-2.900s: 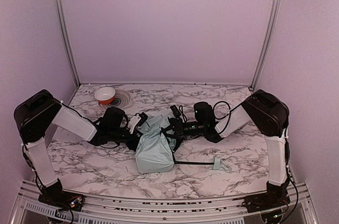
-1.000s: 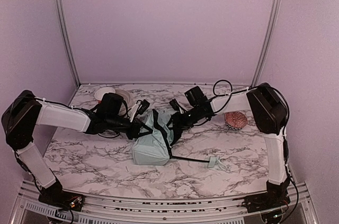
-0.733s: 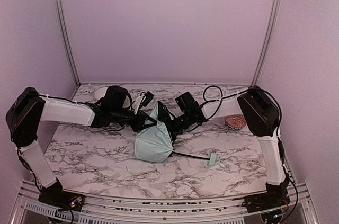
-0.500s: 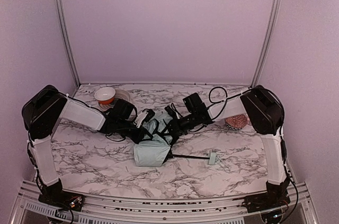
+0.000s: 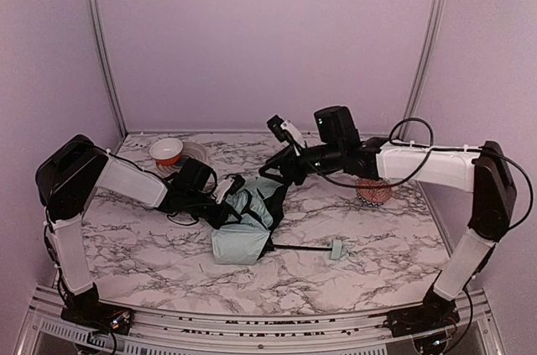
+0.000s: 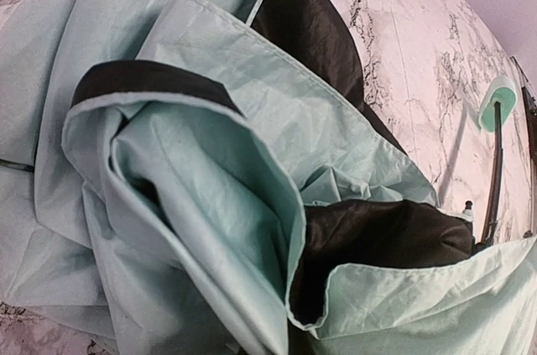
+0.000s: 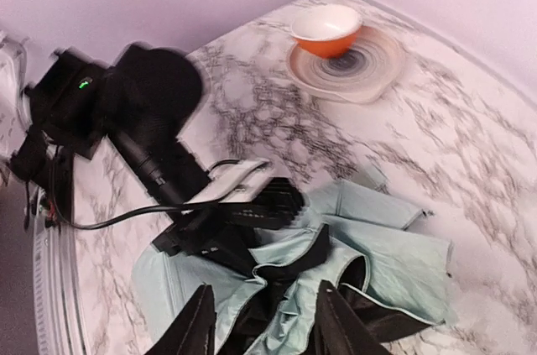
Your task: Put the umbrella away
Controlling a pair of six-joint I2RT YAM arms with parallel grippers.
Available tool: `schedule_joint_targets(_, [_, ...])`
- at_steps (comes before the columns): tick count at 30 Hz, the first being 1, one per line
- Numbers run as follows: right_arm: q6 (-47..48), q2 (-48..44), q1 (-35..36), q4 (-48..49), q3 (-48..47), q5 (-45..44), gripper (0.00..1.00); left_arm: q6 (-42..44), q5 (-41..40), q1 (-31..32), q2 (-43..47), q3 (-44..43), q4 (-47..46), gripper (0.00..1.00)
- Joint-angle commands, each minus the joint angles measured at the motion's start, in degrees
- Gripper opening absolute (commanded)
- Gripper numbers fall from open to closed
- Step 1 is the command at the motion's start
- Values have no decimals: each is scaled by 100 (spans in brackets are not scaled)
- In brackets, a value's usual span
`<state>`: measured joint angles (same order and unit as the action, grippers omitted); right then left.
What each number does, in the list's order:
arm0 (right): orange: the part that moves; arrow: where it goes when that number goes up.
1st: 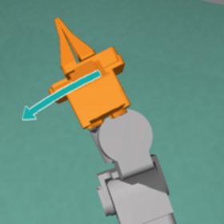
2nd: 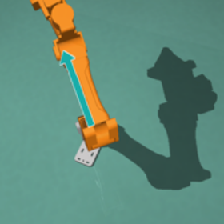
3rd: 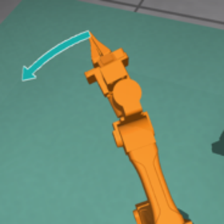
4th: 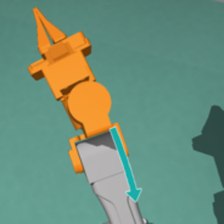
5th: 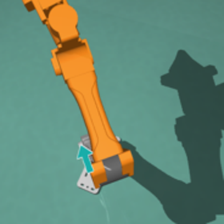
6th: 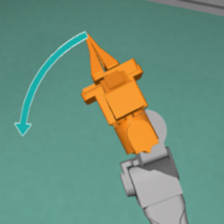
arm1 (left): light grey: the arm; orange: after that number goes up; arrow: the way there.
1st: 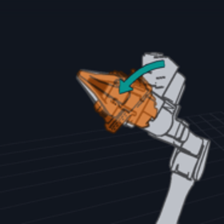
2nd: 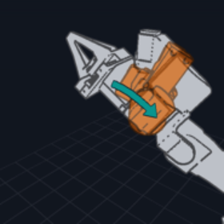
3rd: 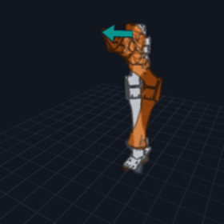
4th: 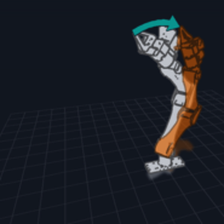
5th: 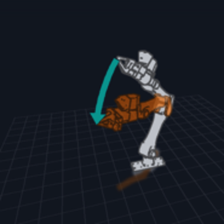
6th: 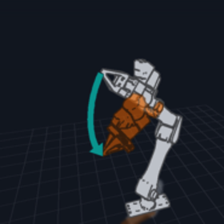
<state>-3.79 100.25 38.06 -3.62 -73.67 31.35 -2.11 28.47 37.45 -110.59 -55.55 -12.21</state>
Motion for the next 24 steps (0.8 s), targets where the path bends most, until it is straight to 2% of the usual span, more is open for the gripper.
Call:
schedule_joint_targets(1, [2346,-491,1154,-162,726,-1029,50,50,-157,-19,-341,129,810,0])
schedule_joint_targets(2, [2608,-524,1392,-179,796,-1219,56,52,-133,-19,-341,117,844,0])
schedule_joint_targets(3, [2853,-516,1600,-238,843,-1415,73,53,-115,-19,-334,108,874,0])
schedule_joint_targets(5, [3242,-445,1949,-242,885,-1863,94,56,-89,-32,-342,97,902,0])
schedule_joint_targets(6, [3407,-375,2084,-218,896,-2038,99,53,-75,-28,-348,89,911,0])
schedule_joint_targets(16, [4140,925,2310,-1219,56,-2762,99,130,-88,-27,-365,53,1009,0])
schedule_joint_targets(24, [3995,1590,2312,-1696,-343,-3011,78,123,16,-35,-430,6,1033,0])
